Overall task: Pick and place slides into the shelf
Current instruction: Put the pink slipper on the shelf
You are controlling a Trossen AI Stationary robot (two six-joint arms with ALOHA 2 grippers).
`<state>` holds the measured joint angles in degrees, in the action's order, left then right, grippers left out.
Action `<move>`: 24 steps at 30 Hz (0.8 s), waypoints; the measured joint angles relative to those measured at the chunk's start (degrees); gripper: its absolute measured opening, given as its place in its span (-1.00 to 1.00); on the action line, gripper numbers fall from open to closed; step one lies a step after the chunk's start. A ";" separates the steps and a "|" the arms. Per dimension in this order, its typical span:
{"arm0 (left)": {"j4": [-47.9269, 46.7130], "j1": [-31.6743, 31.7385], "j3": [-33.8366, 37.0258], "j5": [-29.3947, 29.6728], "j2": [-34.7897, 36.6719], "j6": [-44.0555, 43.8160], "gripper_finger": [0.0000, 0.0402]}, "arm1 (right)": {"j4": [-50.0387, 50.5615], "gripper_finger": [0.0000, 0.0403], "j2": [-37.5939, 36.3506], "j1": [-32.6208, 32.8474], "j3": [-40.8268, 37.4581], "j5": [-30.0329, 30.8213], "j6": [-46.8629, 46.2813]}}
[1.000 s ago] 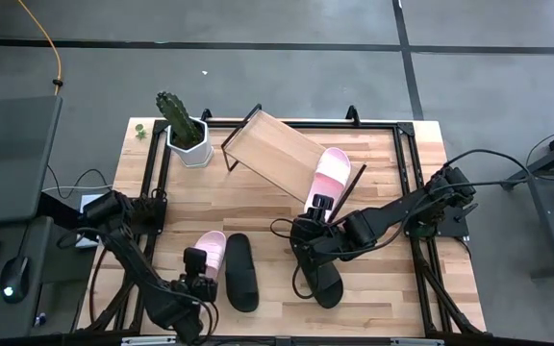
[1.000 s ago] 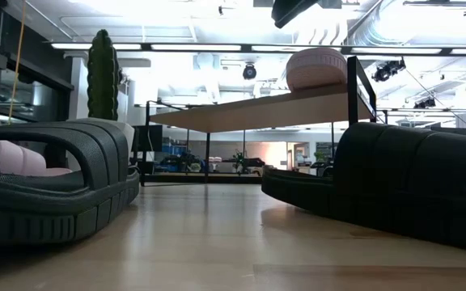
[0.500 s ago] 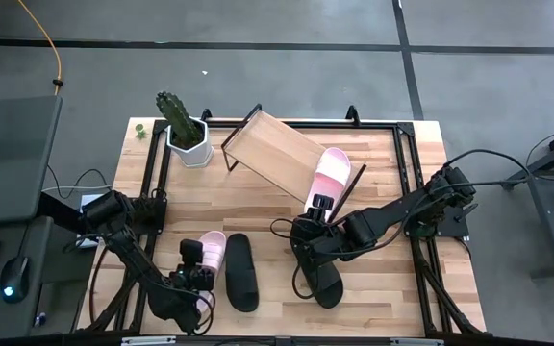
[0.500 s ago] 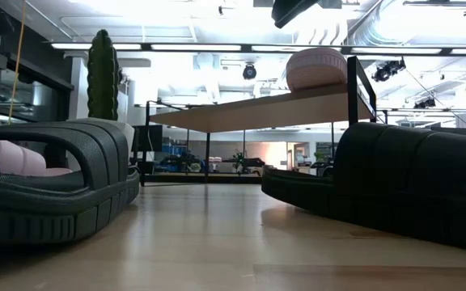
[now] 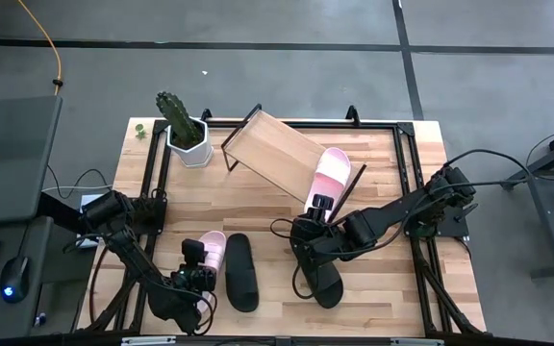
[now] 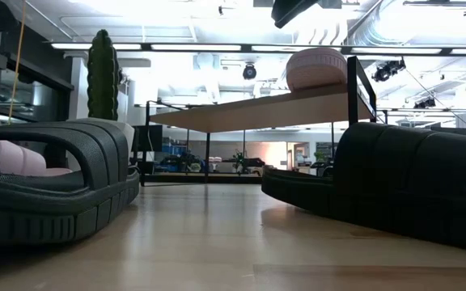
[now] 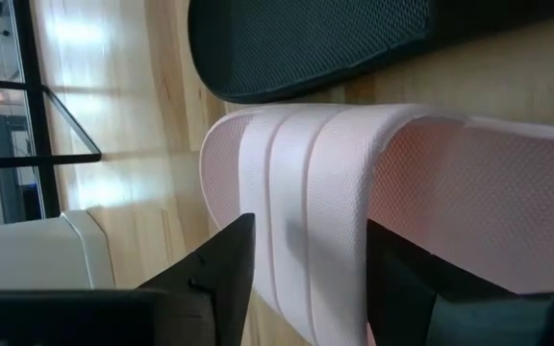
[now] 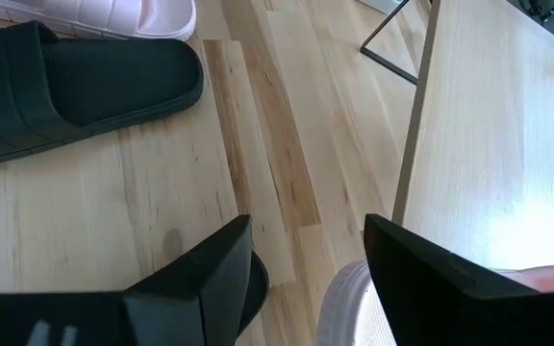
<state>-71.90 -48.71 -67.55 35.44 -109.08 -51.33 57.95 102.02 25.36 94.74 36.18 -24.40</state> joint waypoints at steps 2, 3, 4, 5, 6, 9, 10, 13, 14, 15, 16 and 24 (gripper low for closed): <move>0.01 0.00 0.00 0.13 0.00 0.01 -0.31 | 0.00 -0.04 0.00 0.00 0.00 0.00 0.01; 0.04 0.00 0.00 0.13 0.00 0.04 -0.36 | 0.00 -0.04 0.00 0.00 0.00 0.00 0.02; 0.07 0.00 0.00 0.12 0.00 0.04 -0.42 | 0.00 -0.04 0.00 0.00 0.00 0.00 0.02; 0.11 0.00 0.00 0.11 0.00 0.04 -0.49 | -0.01 -0.04 0.00 0.00 0.00 0.00 0.03; 0.11 0.00 0.00 0.11 0.00 0.04 -0.56 | 0.00 -0.04 0.00 0.01 0.00 0.00 0.09; 0.07 -0.02 0.00 -0.04 0.00 0.04 -0.80 | 0.00 -0.04 0.00 0.01 0.00 0.00 0.45; 0.00 -0.02 0.00 -0.04 0.00 0.02 -0.89 | -0.02 -0.04 0.00 0.00 0.00 0.00 0.45; -0.07 0.00 0.00 -0.04 0.00 0.03 -0.95 | 0.00 -0.04 0.00 0.00 0.00 0.00 0.45; -0.09 0.00 0.00 -0.04 0.00 0.04 -0.92 | 0.00 -0.04 0.00 0.02 0.00 0.00 0.45; -0.11 0.00 0.00 -0.02 0.00 0.04 -0.88 | -0.01 -0.04 0.00 0.00 0.00 0.00 0.45; -0.18 0.00 0.00 0.15 0.00 0.04 -0.84 | 0.00 -0.04 0.00 0.00 0.00 0.00 0.45; -1.11 0.00 0.00 1.10 0.00 0.06 -0.81 | -0.02 -0.04 0.00 0.00 0.00 0.00 0.45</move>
<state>-73.01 -48.71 -67.55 36.54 -109.08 -51.28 57.93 102.02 25.36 94.74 36.18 -23.94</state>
